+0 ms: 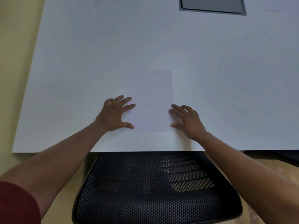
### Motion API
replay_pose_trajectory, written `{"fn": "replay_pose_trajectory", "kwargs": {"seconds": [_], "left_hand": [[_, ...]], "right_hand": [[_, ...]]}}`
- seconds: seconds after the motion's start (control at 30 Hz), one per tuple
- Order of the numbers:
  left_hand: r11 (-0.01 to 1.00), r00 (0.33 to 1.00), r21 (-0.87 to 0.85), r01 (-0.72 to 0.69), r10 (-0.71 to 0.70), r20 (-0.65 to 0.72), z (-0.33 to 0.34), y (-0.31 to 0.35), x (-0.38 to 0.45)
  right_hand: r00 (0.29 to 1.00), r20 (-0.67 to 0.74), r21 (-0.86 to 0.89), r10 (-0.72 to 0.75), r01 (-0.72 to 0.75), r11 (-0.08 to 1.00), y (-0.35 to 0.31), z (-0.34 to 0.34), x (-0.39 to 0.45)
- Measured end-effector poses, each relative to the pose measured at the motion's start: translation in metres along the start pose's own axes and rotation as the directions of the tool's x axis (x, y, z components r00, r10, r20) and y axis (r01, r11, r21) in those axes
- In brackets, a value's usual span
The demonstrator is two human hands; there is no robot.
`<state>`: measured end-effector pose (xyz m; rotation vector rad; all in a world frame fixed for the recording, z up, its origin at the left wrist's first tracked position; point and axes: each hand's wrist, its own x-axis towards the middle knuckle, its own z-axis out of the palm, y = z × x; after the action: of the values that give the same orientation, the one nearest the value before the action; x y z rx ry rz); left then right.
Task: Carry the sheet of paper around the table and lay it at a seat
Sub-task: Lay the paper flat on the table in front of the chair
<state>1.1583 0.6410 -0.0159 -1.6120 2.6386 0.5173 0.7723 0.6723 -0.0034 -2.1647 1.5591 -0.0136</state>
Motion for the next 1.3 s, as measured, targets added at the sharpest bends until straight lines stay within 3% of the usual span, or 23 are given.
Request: {"fn": "replay_pose_trajectory", "kwargs": {"seconds": [1.0,1.1,1.2,1.3], "left_hand": [[1.0,0.997,-0.002,0.01,-0.01,0.076,-0.008,0.001,0.0],[0.998,0.996,-0.051,0.032,-0.028,0.079,-0.011,0.003,0.0],[0.983,0.996,-0.167,0.073,-0.064,0.062,-0.017,0.007,-0.003],[0.967,0.996,-0.237,0.092,-0.083,0.045,-0.021,0.011,-0.012]], "right_hand": [[1.0,-0.018,0.016,-0.005,0.005,1.0,-0.011,0.0,-0.004],[0.997,-0.042,0.199,0.058,-0.048,0.979,-0.014,-0.006,-0.005],[0.974,-0.075,0.479,0.214,-0.153,0.864,-0.017,-0.015,-0.008],[0.954,-0.088,0.612,0.287,-0.176,0.771,-0.02,-0.024,-0.015]]}}
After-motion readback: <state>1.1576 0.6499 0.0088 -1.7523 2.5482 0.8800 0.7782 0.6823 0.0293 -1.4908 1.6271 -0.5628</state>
